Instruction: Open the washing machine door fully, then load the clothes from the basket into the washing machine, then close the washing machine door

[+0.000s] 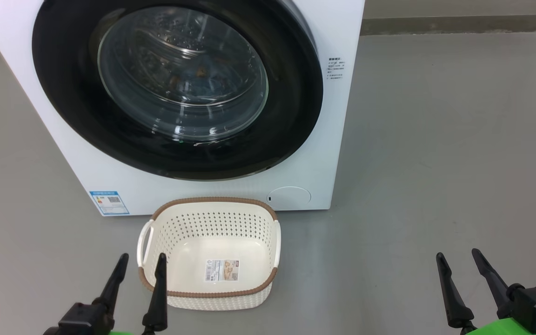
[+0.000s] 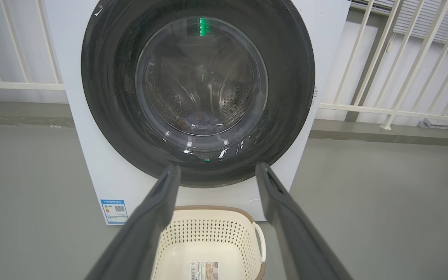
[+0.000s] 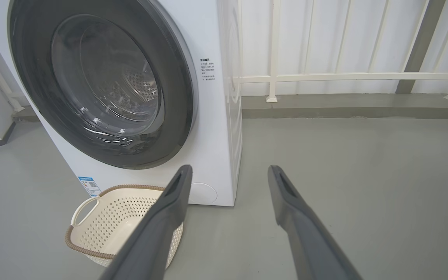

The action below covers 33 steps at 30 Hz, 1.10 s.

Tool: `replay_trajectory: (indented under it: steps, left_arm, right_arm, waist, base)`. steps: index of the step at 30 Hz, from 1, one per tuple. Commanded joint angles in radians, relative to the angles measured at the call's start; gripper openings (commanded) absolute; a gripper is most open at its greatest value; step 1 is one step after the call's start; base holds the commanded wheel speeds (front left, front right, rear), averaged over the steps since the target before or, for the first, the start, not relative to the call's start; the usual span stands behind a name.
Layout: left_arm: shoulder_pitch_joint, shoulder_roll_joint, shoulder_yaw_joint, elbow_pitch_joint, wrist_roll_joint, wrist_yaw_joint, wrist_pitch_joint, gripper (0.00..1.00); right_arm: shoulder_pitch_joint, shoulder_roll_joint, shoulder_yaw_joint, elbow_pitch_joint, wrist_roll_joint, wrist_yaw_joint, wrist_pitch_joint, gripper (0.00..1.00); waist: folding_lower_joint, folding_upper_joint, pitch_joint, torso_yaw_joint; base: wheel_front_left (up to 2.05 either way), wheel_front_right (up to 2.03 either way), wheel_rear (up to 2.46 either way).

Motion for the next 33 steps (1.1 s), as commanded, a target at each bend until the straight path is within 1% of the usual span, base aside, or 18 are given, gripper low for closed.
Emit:
replay_trajectory:
  steps: [1,23,24,27,29,33]
  left_arm:
    - [-0.024,0.016,0.032,-0.031,-0.002,0.011,-0.002,1.00]
    - [-0.018,0.026,0.025,-0.032,-0.015,0.021,-0.013,1.00]
    - [0.006,0.011,-0.006,-0.003,-0.011,0.017,-0.003,0.00]
    - [0.017,-0.001,-0.010,0.028,-0.016,0.016,0.001,0.00]
    - [0.016,-0.002,-0.006,0.029,-0.037,0.014,0.004,0.00]
    - [0.012,-0.002,0.005,0.034,-0.080,0.008,0.011,0.00]
  right_arm:
    - [-0.014,-0.009,0.023,-0.023,0.004,-0.003,-0.004,1.00]
    - [-0.023,-0.009,0.032,-0.019,0.007,-0.003,0.011,1.00]
    - [-0.001,0.000,0.005,0.007,0.006,0.000,0.013,0.00]
    - [0.000,0.004,0.004,0.043,0.011,0.000,0.014,0.00]
    - [-0.004,0.004,0.004,0.048,0.034,0.000,0.017,0.00]
    - [-0.011,0.004,0.004,0.055,0.082,0.000,0.024,0.00]
  waist:
    - [0.0000,0.0000,-0.001,0.001]
    - [0.0000,0.0000,-0.005,0.002]
    - [0.0000,0.0000,-0.005,0.002]
    - [0.0000,0.0000,-0.005,0.002]
    - [0.0001,0.0000,-0.005,0.001]
    - [0.0022,0.0000,-0.006,-0.003]
  base:
    - [0.00,0.00,0.00]
    - [0.00,0.00,0.00]
    - [0.00,0.00,0.00]
    - [0.00,0.00,0.00]
    - [0.00,0.00,0.00]
    - [0.00,0.00,0.00]
